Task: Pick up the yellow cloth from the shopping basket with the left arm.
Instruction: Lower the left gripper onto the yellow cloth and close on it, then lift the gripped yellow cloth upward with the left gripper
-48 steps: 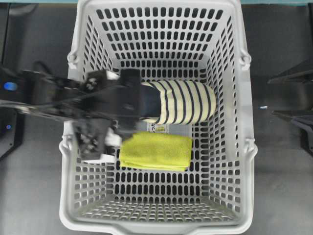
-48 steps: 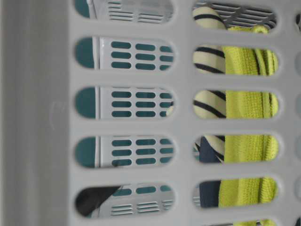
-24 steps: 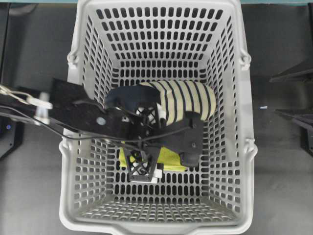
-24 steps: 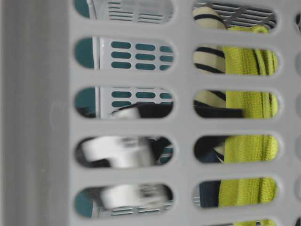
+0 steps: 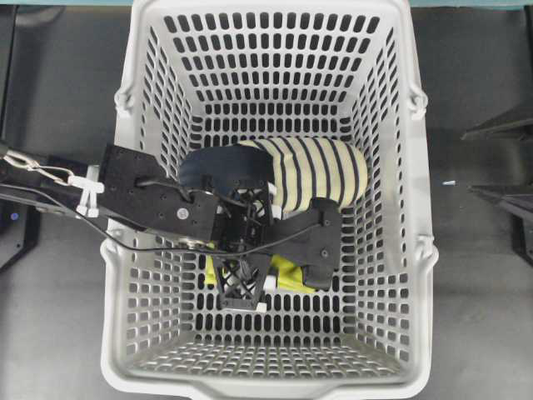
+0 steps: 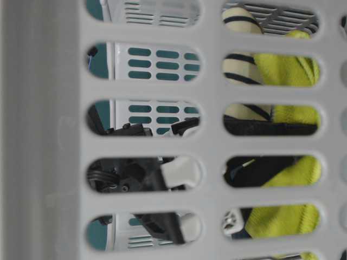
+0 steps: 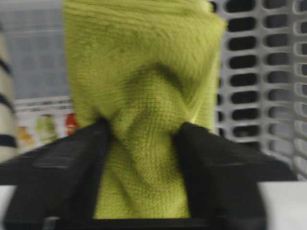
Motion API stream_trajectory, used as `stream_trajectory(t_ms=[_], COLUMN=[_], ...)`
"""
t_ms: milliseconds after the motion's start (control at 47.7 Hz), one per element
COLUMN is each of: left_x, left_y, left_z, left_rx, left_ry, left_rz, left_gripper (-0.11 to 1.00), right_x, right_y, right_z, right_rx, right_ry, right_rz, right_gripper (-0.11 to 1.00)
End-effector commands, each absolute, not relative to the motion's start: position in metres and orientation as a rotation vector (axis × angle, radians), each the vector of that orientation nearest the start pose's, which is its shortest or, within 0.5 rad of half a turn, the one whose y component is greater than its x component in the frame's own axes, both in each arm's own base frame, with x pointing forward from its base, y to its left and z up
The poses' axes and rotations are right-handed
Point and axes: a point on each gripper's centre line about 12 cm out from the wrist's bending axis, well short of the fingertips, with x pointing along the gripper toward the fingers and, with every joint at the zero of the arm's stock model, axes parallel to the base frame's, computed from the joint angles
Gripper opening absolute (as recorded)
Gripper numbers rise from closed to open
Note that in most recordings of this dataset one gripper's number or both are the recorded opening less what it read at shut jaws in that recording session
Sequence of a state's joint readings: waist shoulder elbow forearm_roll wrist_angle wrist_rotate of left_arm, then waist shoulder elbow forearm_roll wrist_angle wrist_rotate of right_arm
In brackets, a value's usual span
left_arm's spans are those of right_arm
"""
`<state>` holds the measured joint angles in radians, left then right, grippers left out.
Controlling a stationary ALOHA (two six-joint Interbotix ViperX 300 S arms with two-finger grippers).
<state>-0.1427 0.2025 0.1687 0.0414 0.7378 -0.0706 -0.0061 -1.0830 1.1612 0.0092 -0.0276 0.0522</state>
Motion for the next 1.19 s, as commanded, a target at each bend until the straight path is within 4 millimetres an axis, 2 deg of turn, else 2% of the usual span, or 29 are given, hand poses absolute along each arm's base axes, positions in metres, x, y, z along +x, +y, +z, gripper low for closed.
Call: stream_trajectory(t_ms=[0,63,105,273,524,629,734,1174], left_x=[0.447,0.448,0.449,0.451,0.444,0.437,0.432,0.435], left_y=[-0.061,-0.061,-0.060,-0.059,-0.058,-0.056,-0.053,-0.042], left_z=[0.203,0.213,0.222,0.278,0.385,0.415,0.428,0.420], left_rx=[0.061,0.060,0.058,0.050,0.054,0.073,0.089,0.084], left_ry=[1.093,1.076,1.061,0.999,0.945,0.946,0.966,1.012], left_rz=[-0.080,-0.081,-0.080,-0.077,-0.075,-0.082,-0.083,-0.062], left_gripper=[0.36,0.22,0.17,0.17,0.17,0.17,0.17,0.17], right_x=[0.181,0.181,0.181,0.181,0.181,0.181,0.181,0.181], right_y=[-0.001,-0.001,-0.001,-0.001,-0.001,-0.001,-0.001,-0.001], right_z=[0.294,0.294,0.294,0.293,0.291,0.291,0.292,0.293], right_rx=[0.065,0.066,0.066,0.066,0.066,0.066,0.066,0.066], right_ry=[0.038,0.040,0.040,0.040,0.044,0.041,0.032,0.030], right_rz=[-0.008,-0.008,-0.009,-0.008,-0.008,-0.010,-0.008,-0.008], right_gripper=[0.74,0.74,0.74,0.74,0.74,0.74,0.74,0.74])
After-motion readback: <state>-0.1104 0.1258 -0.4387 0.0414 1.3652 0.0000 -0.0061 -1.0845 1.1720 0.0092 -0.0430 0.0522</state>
